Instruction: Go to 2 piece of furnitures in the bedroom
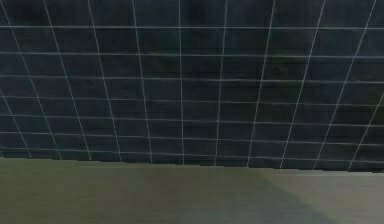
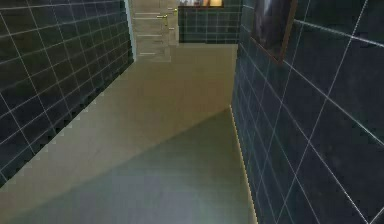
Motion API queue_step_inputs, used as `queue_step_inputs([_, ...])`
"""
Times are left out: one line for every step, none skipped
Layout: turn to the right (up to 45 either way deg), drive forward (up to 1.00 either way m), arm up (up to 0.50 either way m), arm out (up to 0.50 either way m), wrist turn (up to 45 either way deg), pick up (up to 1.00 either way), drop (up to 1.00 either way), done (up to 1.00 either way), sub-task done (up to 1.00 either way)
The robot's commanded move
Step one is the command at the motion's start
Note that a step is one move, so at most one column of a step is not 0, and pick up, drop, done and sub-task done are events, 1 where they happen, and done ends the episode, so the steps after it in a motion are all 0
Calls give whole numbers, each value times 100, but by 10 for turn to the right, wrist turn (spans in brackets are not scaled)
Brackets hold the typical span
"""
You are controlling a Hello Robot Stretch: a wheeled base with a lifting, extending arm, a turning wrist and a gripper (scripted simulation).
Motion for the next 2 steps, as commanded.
queue_step_inputs([0,30,0,0,0,0,0,0,0])
queue_step_inputs([-450,0,0,0,0,0,0,0,0])
